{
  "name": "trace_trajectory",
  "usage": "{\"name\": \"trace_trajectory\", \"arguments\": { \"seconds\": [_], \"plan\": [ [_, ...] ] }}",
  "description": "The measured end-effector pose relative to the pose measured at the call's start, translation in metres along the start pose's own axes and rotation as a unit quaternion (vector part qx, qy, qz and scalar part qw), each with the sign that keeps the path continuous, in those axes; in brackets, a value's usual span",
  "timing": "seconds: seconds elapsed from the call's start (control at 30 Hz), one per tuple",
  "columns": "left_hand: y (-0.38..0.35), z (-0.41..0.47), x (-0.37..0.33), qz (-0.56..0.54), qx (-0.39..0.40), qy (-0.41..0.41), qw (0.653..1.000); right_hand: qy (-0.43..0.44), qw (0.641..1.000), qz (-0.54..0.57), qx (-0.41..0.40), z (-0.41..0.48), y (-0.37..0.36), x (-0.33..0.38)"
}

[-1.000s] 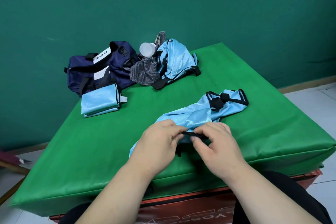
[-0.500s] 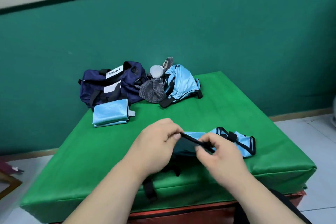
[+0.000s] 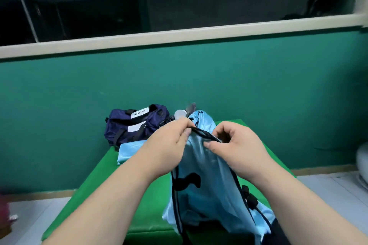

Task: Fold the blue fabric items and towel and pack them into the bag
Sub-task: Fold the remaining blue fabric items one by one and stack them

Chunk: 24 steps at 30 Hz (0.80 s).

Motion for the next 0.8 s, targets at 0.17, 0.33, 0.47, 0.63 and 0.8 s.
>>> {"name": "trace_trajectory", "arguments": {
  "seconds": [0.17, 0.33, 0.47, 0.63, 0.8],
  "plan": [
    [0.044, -0.014, -0.030, 0.041, -0.026, -0.031, 0.998, 0.022, 1.000, 0.014, 0.005, -0.009, 0.011, 0.043],
    [0.070, -0.027, -0.047, 0.013, -0.035, -0.027, 0.999, 0.051, 0.998, 0.027, 0.024, -0.018, 0.013, 0.074],
    [0.077, -0.035, -0.058, 0.005, -0.031, -0.044, 0.999, 0.064, 0.997, 0.028, 0.038, -0.023, 0.010, 0.089],
    [0.078, -0.041, -0.061, -0.005, -0.030, -0.028, 0.999, 0.060, 0.997, 0.020, 0.045, -0.025, 0.010, 0.091],
    [0.076, -0.042, -0.057, -0.018, -0.014, -0.005, 1.000, 0.039, 0.994, 0.048, 0.085, -0.031, 0.007, 0.079]
  ]
}}
Point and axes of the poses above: each hand's wrist, its own z-axis towards the middle knuckle, its own y-axis out of the back of the hand, x = y × z, the point moved 8 cm from there along z, towards the middle knuckle, and after that the axes turned 1 degree about -y, right-handed, at the moved point
